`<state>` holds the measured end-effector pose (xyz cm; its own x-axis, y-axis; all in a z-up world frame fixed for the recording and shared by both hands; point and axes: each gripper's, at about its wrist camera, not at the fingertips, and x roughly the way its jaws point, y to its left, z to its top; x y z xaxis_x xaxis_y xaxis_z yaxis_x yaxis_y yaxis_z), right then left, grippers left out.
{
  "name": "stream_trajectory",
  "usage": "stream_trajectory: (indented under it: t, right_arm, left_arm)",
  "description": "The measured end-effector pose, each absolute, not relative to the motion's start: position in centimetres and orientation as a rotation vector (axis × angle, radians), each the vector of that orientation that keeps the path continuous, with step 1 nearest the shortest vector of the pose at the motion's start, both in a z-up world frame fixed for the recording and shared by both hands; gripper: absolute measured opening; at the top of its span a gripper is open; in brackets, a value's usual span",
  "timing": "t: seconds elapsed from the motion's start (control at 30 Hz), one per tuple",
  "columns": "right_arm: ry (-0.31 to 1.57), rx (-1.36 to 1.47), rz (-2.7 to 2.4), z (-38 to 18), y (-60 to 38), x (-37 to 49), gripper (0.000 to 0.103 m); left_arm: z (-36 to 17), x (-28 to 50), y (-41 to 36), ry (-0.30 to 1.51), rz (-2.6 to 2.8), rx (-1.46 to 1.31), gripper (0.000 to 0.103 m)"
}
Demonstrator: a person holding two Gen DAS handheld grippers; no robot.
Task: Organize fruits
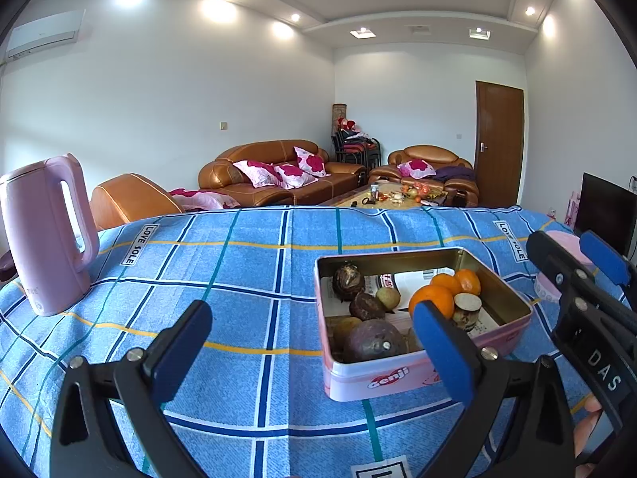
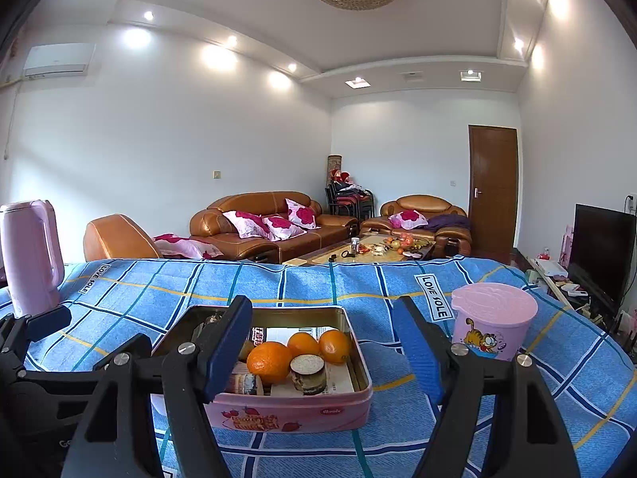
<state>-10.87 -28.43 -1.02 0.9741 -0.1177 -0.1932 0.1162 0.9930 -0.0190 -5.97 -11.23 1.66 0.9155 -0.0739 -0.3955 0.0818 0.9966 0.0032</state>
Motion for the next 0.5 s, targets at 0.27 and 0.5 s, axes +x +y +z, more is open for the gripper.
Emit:
stream_trajectory:
  t: [0.27,0.5]
  right_arm:
    - [0.200,-0.005,-0.125,-0.99,-28.54,-10.91,0.075]
    - [0.202,-0.003,-0.126,-0.99,-28.61,-10.81,0.075]
  left_arm:
    - [1.61,-5.84,-11.07,0.419,-0.075,0.012,0.103]
    - [1.60,-5.82,-11.04,0.421,-0.073,0.011,0.103]
